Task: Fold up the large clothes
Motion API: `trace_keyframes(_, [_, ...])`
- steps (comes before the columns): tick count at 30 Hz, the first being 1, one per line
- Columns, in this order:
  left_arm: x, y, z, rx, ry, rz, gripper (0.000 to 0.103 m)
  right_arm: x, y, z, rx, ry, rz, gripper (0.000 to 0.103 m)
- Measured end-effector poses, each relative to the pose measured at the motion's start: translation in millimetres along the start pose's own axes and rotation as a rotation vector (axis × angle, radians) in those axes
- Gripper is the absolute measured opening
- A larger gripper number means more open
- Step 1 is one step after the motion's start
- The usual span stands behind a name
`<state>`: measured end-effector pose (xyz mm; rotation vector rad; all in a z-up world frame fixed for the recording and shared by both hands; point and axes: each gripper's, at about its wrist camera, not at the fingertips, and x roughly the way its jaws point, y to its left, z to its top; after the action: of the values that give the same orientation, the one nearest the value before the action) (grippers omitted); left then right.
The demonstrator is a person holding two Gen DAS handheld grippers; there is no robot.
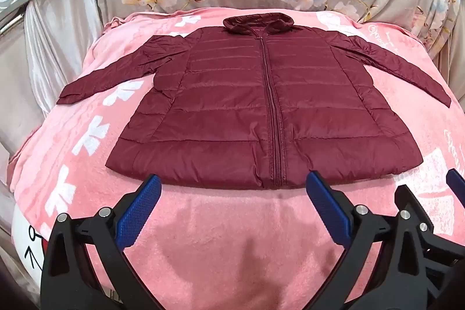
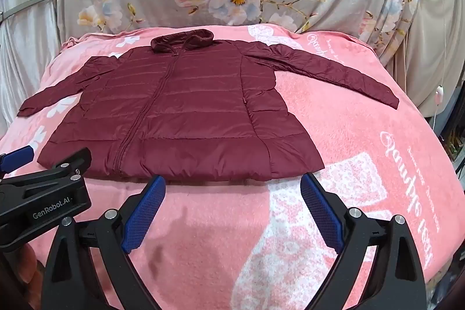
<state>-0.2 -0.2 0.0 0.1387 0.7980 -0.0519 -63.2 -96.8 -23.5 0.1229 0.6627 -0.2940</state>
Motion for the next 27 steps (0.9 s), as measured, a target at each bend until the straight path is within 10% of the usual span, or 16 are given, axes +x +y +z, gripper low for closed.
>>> trace_keyframes(27, [-7.6,6.4,-2.3,-0.004,0.001,0.001,0.097,-9.6,2.0,0.8,-0.003,-0.009,-0.005,0.092])
